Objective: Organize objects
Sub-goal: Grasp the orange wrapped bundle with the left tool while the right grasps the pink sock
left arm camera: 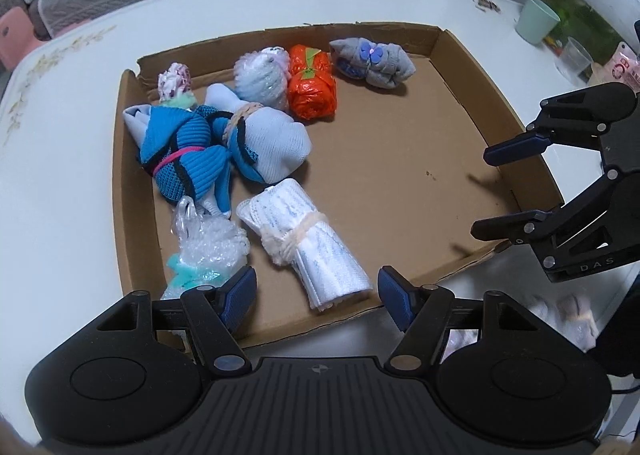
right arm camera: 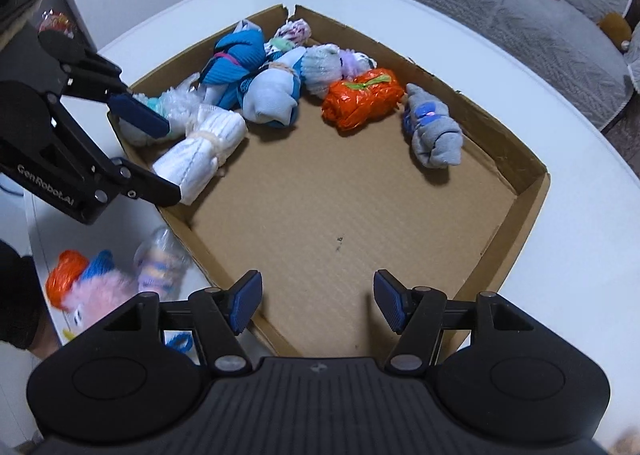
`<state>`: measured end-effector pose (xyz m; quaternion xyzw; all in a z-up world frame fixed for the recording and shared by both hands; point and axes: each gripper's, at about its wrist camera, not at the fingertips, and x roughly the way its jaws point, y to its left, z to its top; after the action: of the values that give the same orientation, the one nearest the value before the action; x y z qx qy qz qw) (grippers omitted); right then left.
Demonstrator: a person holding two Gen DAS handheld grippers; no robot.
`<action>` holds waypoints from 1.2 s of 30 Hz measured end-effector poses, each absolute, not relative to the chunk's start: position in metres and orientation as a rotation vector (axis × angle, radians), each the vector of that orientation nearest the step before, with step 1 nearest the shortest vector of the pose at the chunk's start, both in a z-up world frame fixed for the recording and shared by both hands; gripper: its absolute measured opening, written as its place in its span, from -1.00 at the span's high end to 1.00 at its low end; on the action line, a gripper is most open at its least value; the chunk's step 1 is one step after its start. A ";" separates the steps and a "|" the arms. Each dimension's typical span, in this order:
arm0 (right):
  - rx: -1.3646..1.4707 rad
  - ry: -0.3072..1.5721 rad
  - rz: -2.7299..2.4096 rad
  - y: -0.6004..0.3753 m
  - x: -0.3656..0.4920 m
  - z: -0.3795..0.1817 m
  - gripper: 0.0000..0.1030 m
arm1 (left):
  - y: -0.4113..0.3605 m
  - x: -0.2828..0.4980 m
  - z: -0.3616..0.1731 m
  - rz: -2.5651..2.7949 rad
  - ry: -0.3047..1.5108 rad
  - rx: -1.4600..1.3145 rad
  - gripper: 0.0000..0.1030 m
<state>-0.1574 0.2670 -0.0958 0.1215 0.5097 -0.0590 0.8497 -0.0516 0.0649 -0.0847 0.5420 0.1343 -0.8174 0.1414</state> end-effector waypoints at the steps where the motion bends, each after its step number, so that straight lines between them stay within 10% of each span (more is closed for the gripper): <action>1: 0.257 1.081 -0.122 0.267 -0.159 -0.096 -0.13 | 0.066 -0.050 -0.085 -2.358 0.393 1.577 -0.41; 13: 0.313 1.044 -0.230 0.277 -0.235 -0.063 -0.30 | 0.100 -0.008 -0.037 -2.475 0.215 1.626 -0.62; 36: 0.264 1.245 -0.238 0.310 -0.255 -0.121 -0.37 | 0.146 0.029 -0.111 -2.448 -0.101 1.826 -0.57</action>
<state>-0.2546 0.3099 -0.1206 0.1230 0.5799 -0.1109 0.7976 0.0287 0.1464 -0.1113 0.5971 -0.0330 -0.8003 0.0430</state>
